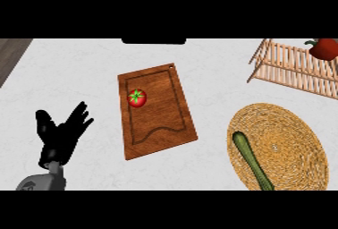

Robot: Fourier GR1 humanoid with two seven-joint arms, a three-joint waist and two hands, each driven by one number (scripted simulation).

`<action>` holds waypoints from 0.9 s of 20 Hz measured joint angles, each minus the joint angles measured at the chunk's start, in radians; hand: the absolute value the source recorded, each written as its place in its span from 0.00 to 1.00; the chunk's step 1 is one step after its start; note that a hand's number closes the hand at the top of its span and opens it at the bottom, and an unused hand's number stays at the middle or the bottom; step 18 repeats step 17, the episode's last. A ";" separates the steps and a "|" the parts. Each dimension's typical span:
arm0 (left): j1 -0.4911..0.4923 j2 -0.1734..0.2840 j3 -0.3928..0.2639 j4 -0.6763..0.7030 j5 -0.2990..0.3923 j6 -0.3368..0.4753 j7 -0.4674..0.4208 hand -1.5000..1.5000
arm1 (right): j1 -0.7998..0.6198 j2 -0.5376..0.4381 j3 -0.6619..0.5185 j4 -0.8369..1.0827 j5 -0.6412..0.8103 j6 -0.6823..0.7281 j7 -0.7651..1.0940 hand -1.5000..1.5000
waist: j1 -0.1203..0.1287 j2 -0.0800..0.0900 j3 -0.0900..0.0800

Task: Pick the bell pepper from the placemat and place it in the tiered shelf

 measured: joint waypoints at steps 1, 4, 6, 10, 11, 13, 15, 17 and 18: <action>0.001 -0.002 0.001 0.006 -0.002 0.000 -0.010 0.50 | 0.009 -0.017 -0.004 0.000 0.000 -0.014 -0.003 0.00 | -0.001 0.000 0.000; 0.007 -0.002 0.001 -0.001 -0.003 -0.001 -0.018 0.50 | 0.013 -0.073 -0.015 0.005 0.004 -0.061 0.021 0.00 | -0.001 0.001 -0.001; 0.010 -0.002 0.000 -0.007 -0.005 0.001 -0.013 0.50 | 0.027 -0.109 -0.034 0.007 -0.006 -0.087 0.030 0.00 | -0.003 0.000 -0.001; 0.003 0.003 0.004 -0.002 -0.007 0.004 0.006 0.50 | 0.065 -0.207 -0.095 0.032 -0.050 -0.085 0.033 0.00 | -0.009 0.000 0.001; -0.001 0.004 0.005 -0.004 -0.008 0.005 0.012 0.50 | 0.079 -0.228 -0.113 0.043 -0.066 -0.077 0.029 0.00 | -0.009 0.000 0.000; -0.004 0.009 0.013 0.004 -0.001 -0.004 0.009 0.50 | 0.100 -0.268 -0.133 0.059 -0.088 -0.048 0.031 0.00 | -0.010 0.000 0.000; 0.000 0.001 0.006 -0.003 -0.008 0.005 0.012 0.50 | 0.130 -0.314 -0.155 0.077 -0.111 -0.005 0.022 0.00 | -0.011 -0.001 0.000; 0.008 0.011 0.014 -0.010 0.001 -0.007 0.008 0.50 | 0.162 -0.357 -0.178 0.100 -0.135 0.043 0.003 0.00 | -0.010 0.000 0.000; 0.008 0.011 0.014 -0.010 0.001 -0.007 0.008 0.50 | 0.162 -0.357 -0.178 0.100 -0.135 0.043 0.003 0.00 | -0.010 0.000 0.000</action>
